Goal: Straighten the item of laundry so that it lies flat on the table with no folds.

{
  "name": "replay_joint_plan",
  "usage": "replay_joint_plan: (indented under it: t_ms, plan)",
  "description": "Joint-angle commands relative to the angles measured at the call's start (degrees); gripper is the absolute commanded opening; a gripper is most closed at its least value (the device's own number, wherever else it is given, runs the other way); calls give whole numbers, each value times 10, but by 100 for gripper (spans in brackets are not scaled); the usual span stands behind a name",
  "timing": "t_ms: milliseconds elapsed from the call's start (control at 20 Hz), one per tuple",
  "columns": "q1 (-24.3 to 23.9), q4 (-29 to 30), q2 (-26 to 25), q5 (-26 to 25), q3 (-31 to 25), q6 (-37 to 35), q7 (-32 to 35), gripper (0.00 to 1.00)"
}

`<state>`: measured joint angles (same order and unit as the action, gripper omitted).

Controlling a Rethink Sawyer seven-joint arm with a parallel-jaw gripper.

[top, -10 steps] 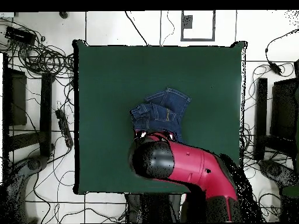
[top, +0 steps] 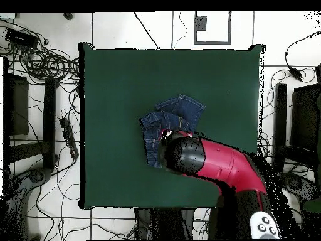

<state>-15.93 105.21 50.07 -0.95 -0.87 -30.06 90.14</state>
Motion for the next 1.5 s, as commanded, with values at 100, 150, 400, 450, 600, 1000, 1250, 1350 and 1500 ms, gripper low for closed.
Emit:
replay_joint_plan:
  t_ms: [100,150,400,450,600,1000,1250,1350,1500]
  plan:
    - [-13,-60,-83,-75,-76,71,-25,100]
    - [-15,-73,-88,-82,-78,63,-34,100]
    - [-19,-137,-118,-97,-100,20,-48,100]
    - [-24,-134,-117,-97,-110,20,-49,100]
    - [-21,-142,-120,-99,-121,11,-40,100]
    - [20,-148,-103,-115,-103,-16,-5,100]
    - [33,-142,-113,-110,-102,-12,5,100]
    - [34,-141,-118,-108,-104,-6,6,100]
    - [42,-154,-135,-104,-98,-20,12,100]
